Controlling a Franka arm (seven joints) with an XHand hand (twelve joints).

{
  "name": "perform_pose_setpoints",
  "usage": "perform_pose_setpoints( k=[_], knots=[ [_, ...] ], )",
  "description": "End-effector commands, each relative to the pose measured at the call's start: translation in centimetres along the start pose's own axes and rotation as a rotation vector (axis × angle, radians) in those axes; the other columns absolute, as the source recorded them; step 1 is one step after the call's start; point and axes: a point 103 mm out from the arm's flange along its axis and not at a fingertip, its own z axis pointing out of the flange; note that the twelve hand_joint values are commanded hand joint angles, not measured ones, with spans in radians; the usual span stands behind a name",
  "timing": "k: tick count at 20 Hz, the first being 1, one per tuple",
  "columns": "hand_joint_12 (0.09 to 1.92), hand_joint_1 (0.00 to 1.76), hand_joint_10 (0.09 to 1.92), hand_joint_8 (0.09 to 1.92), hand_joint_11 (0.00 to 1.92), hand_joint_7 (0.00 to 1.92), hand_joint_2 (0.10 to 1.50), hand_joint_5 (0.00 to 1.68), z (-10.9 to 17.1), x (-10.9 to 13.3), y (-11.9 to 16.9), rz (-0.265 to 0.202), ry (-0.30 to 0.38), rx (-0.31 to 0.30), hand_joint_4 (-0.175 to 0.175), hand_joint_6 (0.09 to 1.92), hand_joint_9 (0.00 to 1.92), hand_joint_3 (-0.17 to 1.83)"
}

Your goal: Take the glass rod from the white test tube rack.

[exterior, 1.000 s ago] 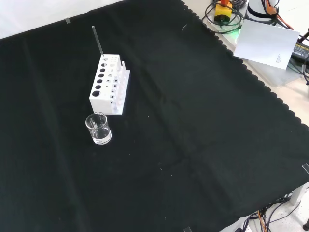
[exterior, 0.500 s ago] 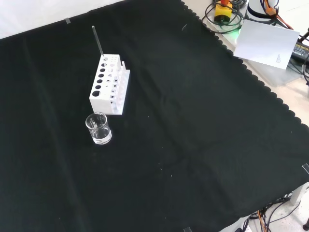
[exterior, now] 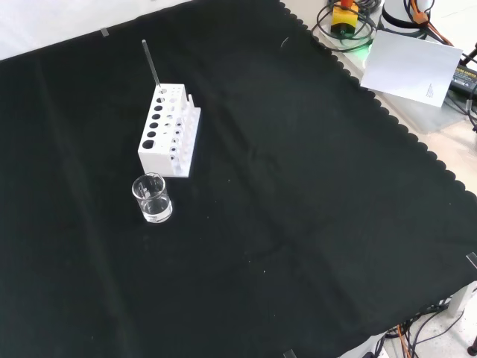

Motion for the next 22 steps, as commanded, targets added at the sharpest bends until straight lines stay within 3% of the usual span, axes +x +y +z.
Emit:
perform_pose_setpoints(
  k=[1,11,22],
  knots=[
    [1.33,0.71,1.10,1.08,0.72,0.67,0.88,0.31,2.1,-1.7,1.6,0.009,0.015,0.007,-0.175,0.99,0.90,0.50],
    [1.33,0.71,1.18,1.11,0.84,0.70,0.88,0.32,3.8,-4.0,1.1,0.029,0.017,0.038,-0.175,1.00,0.95,0.52],
    [1.32,0.72,1.25,1.13,1.04,0.77,0.88,0.39,6.0,-4.3,1.0,0.018,0.030,0.057,-0.175,1.04,1.07,0.53]
  ],
)
